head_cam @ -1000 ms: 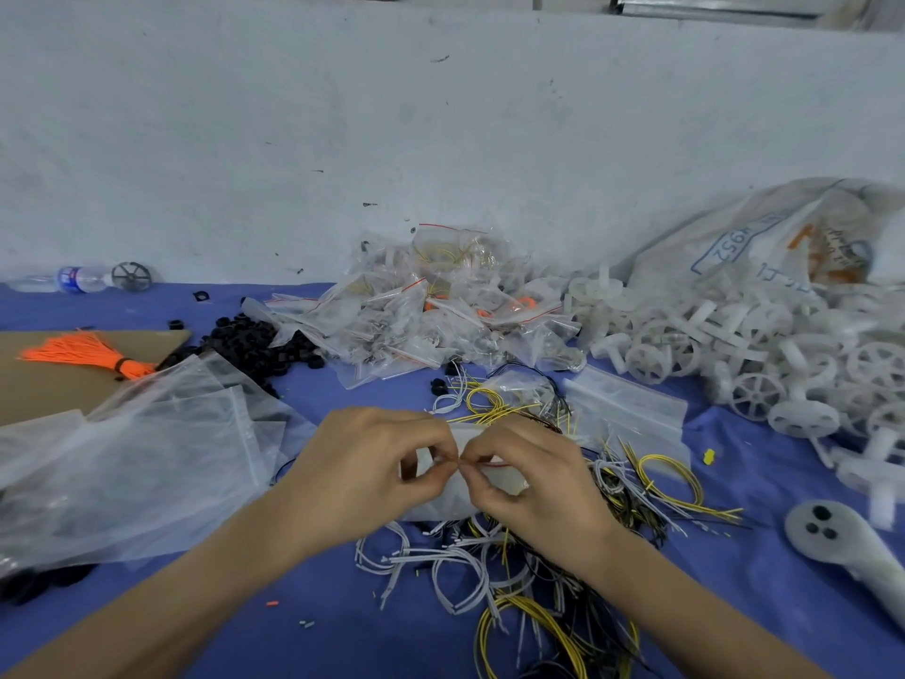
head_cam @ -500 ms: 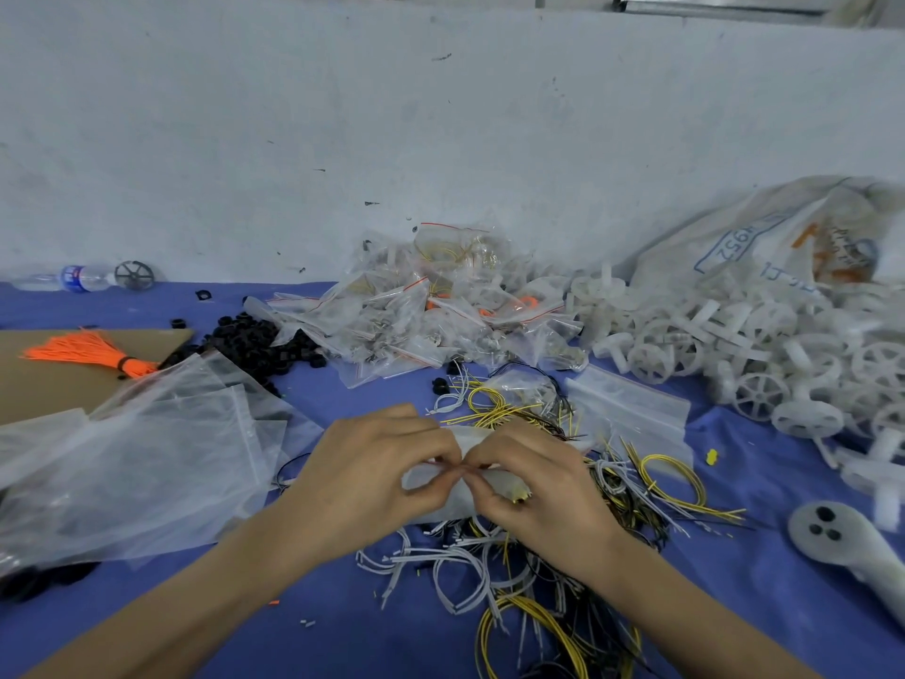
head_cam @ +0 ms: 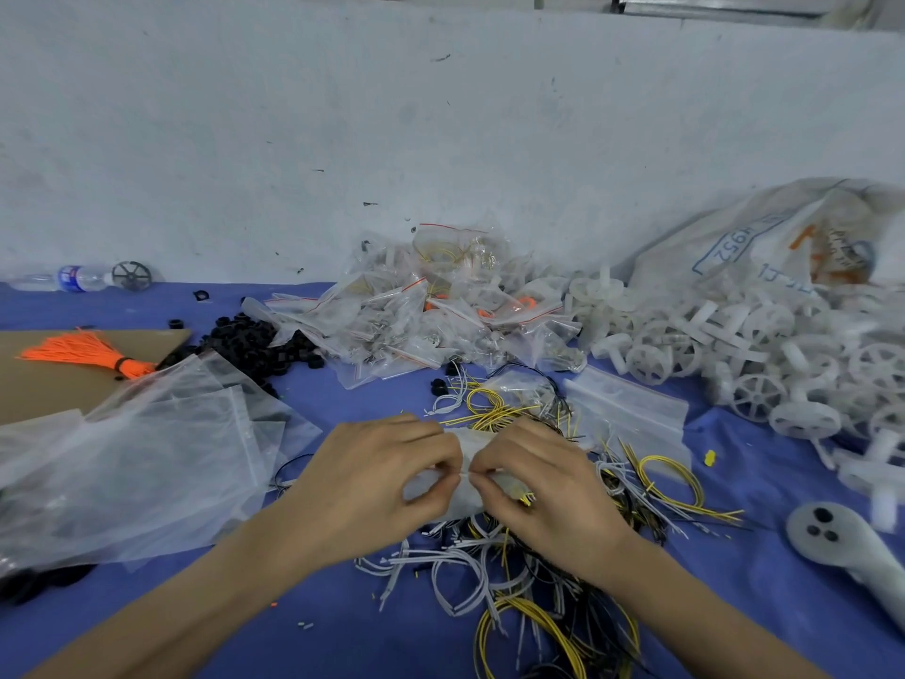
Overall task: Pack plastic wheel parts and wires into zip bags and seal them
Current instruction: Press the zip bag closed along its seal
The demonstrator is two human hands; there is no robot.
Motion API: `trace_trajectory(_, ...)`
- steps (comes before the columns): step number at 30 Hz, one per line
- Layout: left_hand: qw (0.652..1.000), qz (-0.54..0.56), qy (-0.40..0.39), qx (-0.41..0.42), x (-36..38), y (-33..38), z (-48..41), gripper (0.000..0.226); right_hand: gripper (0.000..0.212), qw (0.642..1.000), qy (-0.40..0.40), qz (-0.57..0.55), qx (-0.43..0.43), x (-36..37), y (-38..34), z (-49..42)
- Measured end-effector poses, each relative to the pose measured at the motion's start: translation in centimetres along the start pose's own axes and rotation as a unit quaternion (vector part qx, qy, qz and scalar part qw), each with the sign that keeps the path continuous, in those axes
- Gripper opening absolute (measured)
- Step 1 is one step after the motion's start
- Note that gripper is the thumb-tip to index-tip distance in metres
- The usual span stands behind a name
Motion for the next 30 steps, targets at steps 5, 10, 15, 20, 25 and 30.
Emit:
trace_trajectory(5, 1.000, 0.003, 0.001, 0.018, 0.03, 0.12, -0.08, 0.014, 0.006, 1.000, -0.003, 0.012, -0.006, -0.21, 0.14, 0.14)
trace_trajectory(10, 1.000, 0.006, -0.010, -0.002, -0.04, 0.09, -0.16, 0.015, 0.007, 0.999, -0.001, 0.040, -0.014, -0.22, 0.09, 0.37)
trace_trajectory(15, 1.000, -0.002, -0.028, 0.010, -0.09, 0.02, -0.26, 0.017, 0.011, 0.998, -0.003, 0.061, -0.013, -0.37, 0.33, 0.52)
trace_trajectory(20, 0.998, -0.007, -0.063, -0.003, -0.14, -0.19, -0.44, 0.021, 0.013, 0.997, -0.008, 0.076, -0.018, -0.33, 0.52, 0.75)
trace_trajectory(25, 0.995, -0.003, -0.101, 0.018, 0.45, -0.13, -0.62, 0.028, 0.015, 0.993, -0.029, 0.109, -0.036, -0.33, 0.55, 0.92)
trace_trajectory(30, 0.994, -0.015, -0.103, 0.023, 0.51, -0.15, -0.64, 0.019, 0.015, 0.992, -0.030, 0.114, -0.047, -0.46, 0.35, 0.80)
Point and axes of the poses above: each hand's wrist, its own z-axis away from the middle knuckle, its own x-axis out of the palm, y = z × x, the point moved 2 cm from there along -z, towards the middle knuckle, and after that the axes turned 8 degrees about -z, right-handed, at the moved point
